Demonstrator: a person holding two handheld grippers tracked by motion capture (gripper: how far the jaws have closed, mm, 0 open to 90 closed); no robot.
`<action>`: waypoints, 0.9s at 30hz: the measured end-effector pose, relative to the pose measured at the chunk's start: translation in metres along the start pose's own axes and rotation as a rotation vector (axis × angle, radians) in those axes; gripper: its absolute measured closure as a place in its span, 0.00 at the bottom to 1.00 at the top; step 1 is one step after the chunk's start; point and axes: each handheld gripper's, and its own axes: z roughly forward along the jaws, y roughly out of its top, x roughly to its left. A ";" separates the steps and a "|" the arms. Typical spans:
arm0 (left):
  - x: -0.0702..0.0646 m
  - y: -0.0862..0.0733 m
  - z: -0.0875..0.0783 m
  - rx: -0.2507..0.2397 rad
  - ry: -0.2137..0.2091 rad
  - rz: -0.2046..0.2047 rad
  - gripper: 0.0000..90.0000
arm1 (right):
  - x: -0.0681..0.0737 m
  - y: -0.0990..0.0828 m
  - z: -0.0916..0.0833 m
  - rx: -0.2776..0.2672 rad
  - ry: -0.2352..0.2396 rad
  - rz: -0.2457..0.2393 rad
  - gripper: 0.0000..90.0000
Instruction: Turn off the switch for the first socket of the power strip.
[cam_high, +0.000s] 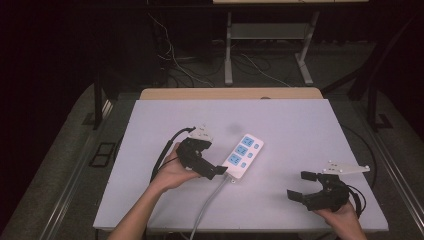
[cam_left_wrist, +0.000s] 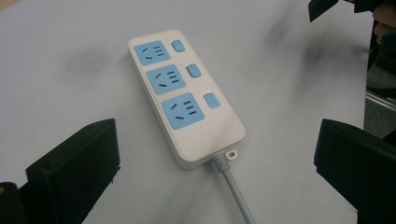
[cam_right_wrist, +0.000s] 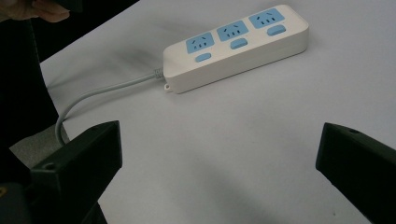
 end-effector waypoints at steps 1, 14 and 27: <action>0.001 0.001 0.001 0.006 -0.001 0.006 0.00 | 0.000 0.000 0.000 -0.001 0.000 0.000 0.00; 0.006 0.012 0.014 0.042 -0.011 0.019 0.00 | -0.001 0.000 0.000 -0.001 -0.001 -0.004 0.00; 0.011 0.023 0.025 0.065 -0.019 0.035 0.00 | -0.001 0.000 0.000 0.004 0.002 -0.001 0.00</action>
